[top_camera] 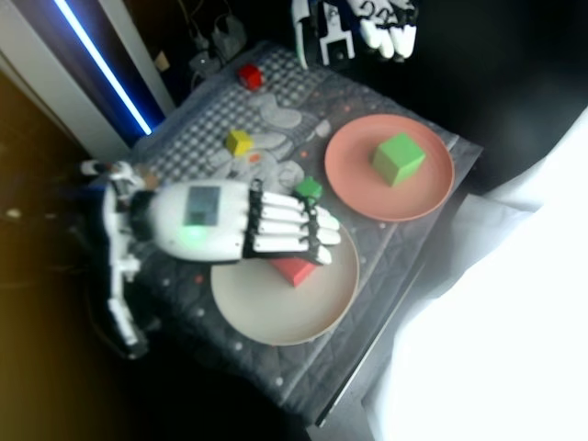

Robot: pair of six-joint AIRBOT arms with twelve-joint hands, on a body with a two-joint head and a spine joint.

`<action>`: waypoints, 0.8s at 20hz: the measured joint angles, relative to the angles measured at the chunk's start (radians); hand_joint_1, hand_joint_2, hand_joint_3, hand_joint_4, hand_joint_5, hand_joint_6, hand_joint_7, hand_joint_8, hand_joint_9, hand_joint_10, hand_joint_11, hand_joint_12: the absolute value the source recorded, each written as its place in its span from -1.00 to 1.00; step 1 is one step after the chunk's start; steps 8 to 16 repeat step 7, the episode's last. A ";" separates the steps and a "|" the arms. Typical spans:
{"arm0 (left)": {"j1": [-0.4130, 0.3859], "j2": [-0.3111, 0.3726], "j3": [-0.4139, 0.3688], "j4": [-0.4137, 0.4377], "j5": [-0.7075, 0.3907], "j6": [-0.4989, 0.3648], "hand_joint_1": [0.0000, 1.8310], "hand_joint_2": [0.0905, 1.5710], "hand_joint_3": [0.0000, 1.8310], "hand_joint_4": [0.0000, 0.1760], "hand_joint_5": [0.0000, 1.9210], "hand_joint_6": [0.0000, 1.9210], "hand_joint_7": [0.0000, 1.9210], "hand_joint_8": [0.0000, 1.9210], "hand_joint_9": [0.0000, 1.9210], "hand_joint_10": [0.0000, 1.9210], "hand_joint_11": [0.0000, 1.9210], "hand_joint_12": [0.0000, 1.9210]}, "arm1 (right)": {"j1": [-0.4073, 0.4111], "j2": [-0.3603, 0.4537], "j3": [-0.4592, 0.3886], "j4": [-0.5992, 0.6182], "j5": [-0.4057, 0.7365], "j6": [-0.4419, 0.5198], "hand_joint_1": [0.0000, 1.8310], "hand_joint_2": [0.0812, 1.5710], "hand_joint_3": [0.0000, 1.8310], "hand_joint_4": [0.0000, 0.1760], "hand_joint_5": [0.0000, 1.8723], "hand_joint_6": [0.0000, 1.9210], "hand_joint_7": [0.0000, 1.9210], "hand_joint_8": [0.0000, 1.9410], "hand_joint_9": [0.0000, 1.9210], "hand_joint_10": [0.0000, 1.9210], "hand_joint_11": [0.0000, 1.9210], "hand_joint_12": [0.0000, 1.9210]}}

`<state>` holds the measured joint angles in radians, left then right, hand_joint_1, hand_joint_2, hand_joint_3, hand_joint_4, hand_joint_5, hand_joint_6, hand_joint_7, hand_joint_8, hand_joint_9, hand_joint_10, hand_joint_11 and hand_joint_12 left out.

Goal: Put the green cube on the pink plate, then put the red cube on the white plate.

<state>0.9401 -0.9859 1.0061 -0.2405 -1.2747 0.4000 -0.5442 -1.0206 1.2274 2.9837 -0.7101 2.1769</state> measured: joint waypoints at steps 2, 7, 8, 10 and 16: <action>0.002 0.016 -0.011 -0.013 -0.024 0.000 -0.33 0.46 -1.00 -0.72 -0.73 -1.00 -0.67 -1.00 -0.67 -1.00 -1.00 0.03 | -0.037 0.068 -0.081 0.003 -0.121 0.000 0.13 0.23 -1.00 -1.00 -0.69 -0.98 -0.82 -0.99 -0.91 -0.98 -1.00 -0.51; 0.007 0.053 -0.032 0.004 -0.177 0.000 -0.31 0.51 -1.00 -0.76 -0.68 -1.00 -0.44 -1.00 -0.38 -0.99 -0.61 -0.36 | -0.149 0.193 -0.261 -0.010 -0.520 -0.089 0.04 0.32 -0.98 -1.00 -0.82 -1.00 -0.86 -1.00 -0.85 -0.97 -1.00 0.03; 0.007 0.053 -0.032 0.004 -0.177 0.000 -0.31 0.51 -1.00 -0.76 -0.68 -1.00 -0.44 -1.00 -0.38 -0.99 -0.61 -0.36 | -0.149 0.193 -0.261 -0.010 -0.520 -0.089 0.04 0.32 -0.98 -1.00 -0.82 -1.00 -0.86 -1.00 -0.85 -0.97 -1.00 0.03; 0.007 0.053 -0.032 0.004 -0.177 0.000 -0.31 0.51 -1.00 -0.76 -0.68 -1.00 -0.44 -1.00 -0.38 -0.99 -0.61 -0.36 | -0.149 0.193 -0.261 -0.010 -0.520 -0.089 0.04 0.32 -0.98 -1.00 -0.82 -1.00 -0.86 -1.00 -0.85 -0.97 -1.00 0.03; 0.007 0.053 -0.032 0.004 -0.177 0.000 -0.31 0.51 -1.00 -0.76 -0.68 -1.00 -0.44 -1.00 -0.38 -0.99 -0.61 -0.36 | -0.149 0.193 -0.261 -0.010 -0.520 -0.089 0.04 0.32 -0.98 -1.00 -0.82 -1.00 -0.86 -1.00 -0.85 -0.97 -1.00 0.03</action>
